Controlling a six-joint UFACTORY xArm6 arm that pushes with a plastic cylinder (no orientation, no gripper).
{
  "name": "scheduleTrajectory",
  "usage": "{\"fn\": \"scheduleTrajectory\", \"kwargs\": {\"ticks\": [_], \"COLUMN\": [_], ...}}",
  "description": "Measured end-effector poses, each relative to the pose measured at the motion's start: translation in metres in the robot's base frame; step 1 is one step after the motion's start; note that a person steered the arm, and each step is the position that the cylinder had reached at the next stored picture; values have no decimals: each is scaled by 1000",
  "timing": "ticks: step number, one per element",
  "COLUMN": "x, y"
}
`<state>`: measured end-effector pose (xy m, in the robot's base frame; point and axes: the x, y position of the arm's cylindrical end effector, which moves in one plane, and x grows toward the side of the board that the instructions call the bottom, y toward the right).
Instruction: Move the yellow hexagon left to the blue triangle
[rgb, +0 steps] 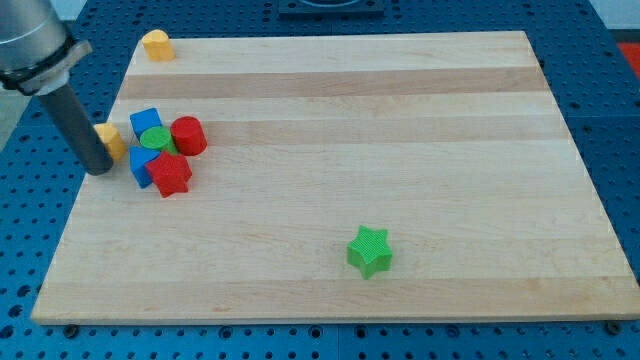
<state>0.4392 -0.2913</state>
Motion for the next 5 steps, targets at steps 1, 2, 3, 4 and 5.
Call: {"fn": "scheduleTrajectory", "kwargs": {"ticks": [1, 2, 3, 4, 5], "x": [0, -3, -25, -42, -49], "y": [-3, -3, -3, -3, 13]}}
